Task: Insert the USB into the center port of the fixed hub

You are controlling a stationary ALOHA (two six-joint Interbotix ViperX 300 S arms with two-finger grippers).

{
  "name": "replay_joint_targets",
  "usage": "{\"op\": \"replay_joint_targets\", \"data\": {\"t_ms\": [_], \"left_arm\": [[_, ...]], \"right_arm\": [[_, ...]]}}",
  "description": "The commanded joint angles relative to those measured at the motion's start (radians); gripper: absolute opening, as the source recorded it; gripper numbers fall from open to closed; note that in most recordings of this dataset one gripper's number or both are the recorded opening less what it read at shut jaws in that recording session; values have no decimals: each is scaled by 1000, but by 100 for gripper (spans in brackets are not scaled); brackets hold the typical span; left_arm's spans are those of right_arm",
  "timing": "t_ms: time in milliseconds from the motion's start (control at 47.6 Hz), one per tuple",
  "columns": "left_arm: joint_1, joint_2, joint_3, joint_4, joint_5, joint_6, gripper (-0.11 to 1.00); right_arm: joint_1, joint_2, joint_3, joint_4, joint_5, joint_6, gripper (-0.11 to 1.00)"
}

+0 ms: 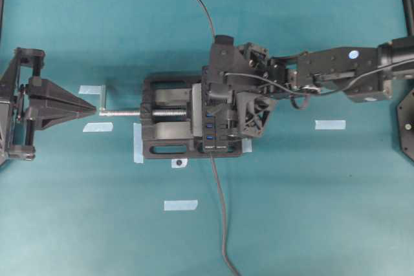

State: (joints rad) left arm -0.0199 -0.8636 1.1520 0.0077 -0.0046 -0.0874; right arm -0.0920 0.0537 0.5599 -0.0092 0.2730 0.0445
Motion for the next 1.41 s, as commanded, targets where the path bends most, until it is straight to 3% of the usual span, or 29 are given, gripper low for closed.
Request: {"op": "replay_joint_targets", "data": {"t_ms": [0,1386], "left_arm": [[2,3,-11,2,-9,0,0],[2,3,-11,2,-9,-2,0]], "right_arm": [[-3,-51,5,2,-6,8,69],[-5,-101,40,2,-37,8,69]]}}
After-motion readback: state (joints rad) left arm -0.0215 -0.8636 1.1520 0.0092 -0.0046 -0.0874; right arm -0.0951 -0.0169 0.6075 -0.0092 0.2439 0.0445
